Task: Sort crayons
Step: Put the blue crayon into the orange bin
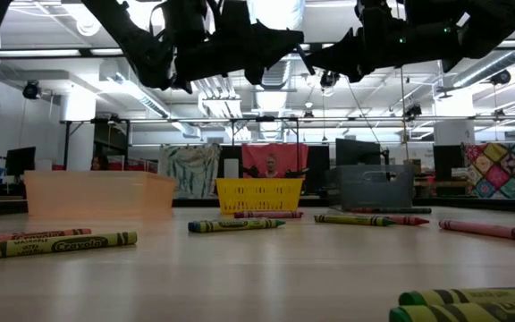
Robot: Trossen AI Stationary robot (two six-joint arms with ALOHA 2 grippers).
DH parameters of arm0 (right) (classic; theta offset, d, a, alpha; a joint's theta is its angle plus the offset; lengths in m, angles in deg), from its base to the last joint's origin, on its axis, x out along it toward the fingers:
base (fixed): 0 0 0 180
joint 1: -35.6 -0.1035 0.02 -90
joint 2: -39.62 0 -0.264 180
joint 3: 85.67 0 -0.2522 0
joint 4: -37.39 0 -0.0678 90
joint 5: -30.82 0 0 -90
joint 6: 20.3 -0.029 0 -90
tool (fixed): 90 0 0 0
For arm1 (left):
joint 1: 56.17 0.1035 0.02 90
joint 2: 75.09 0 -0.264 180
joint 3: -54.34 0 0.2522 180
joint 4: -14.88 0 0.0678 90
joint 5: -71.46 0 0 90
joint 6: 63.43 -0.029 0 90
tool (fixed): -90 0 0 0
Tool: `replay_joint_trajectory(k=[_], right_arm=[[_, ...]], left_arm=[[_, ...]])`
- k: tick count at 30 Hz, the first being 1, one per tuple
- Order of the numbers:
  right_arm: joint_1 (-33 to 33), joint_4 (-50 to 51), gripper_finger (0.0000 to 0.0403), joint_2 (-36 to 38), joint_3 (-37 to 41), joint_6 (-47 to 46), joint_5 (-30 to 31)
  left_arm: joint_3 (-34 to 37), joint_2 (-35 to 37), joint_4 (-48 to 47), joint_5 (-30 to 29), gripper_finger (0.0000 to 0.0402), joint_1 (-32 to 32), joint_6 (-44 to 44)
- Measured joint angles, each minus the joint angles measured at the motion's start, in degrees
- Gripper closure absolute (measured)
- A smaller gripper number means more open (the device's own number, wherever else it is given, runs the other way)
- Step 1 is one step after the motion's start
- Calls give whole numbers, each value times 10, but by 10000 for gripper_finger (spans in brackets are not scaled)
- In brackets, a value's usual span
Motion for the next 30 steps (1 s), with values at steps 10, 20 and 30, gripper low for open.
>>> replay_joint_trajectory(k=[10, 20, 30], right_arm=[[0, -1, 366, 0, 0, -23, 3], [0, -1, 292, 0, 0, -34, 70], [1, 8, 269, 0, 0, -40, 98]], left_arm=[[0, 7, -17, 0, 397, 0, 2], [1, 92, -215, -30, 400, 2, -57], [1, 249, -604, -318, 400, 6, -218]])
